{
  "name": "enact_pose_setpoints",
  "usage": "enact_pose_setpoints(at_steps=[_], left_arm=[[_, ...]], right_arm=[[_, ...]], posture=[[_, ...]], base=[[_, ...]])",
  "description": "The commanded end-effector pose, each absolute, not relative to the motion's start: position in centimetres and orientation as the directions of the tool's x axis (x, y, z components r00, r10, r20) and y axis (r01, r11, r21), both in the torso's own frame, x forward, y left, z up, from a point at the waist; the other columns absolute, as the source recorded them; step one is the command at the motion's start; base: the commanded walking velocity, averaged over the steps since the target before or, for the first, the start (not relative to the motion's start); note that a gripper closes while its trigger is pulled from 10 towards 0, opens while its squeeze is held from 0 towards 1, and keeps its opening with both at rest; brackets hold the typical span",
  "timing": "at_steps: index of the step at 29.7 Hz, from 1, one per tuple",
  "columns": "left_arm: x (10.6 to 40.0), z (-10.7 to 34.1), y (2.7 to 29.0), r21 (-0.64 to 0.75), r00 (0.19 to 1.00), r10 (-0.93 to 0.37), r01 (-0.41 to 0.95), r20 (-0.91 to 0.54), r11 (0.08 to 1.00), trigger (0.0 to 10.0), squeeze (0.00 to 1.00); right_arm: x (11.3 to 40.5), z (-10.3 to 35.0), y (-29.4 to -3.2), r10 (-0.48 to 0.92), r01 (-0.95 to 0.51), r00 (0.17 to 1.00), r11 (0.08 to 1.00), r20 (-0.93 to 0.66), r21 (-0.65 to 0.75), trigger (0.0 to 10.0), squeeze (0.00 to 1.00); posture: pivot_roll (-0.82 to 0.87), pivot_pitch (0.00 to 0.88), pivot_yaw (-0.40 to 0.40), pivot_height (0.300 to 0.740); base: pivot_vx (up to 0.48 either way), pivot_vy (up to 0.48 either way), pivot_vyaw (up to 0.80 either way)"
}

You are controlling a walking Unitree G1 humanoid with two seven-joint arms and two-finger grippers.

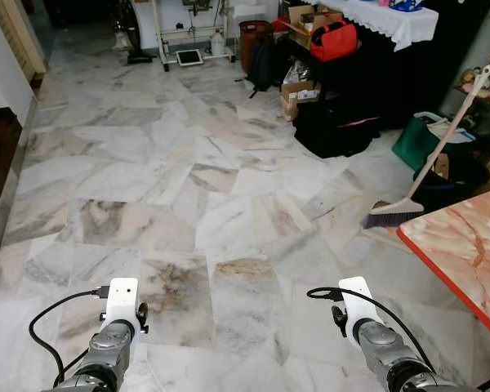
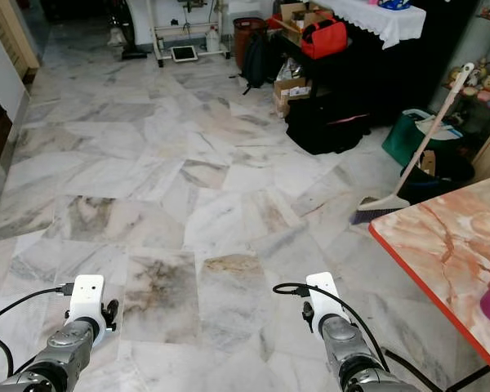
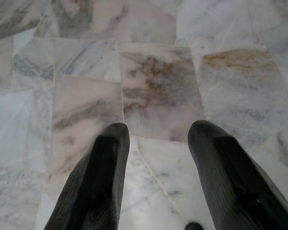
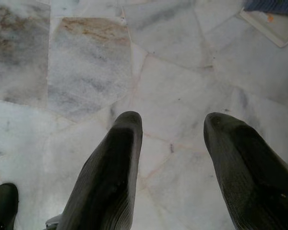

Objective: Setting the table

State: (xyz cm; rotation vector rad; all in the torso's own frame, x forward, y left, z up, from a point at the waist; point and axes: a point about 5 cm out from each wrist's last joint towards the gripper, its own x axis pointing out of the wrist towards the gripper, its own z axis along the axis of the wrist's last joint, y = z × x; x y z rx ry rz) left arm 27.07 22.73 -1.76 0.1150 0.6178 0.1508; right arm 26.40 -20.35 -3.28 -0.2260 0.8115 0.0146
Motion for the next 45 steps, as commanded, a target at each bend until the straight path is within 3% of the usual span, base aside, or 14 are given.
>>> enact_pose_setpoints(at_steps=[1,45], left_arm=[[27.34,-1.58,22.52,0.159,0.809,0.172,-0.098,-0.561,0.982,10.0,0.00],[27.50,-1.48,22.52,0.147,0.808,0.181,-0.118,-0.561,0.982,10.0,0.00]], right_arm=[[26.85,-2.91,-20.47,-0.080,-0.096,0.698,0.974,-0.712,-0.203,10.0,0.00],[27.08,-2.67,-20.65,-0.075,-0.102,0.702,0.974,-0.708,-0.204,10.0,0.00]], posture=[[-0.01,0.000,0.018,0.740],[0.00,0.000,0.003,0.740]], base=[[0.000,0.000,-0.64],[0.000,-0.040,-0.64]])
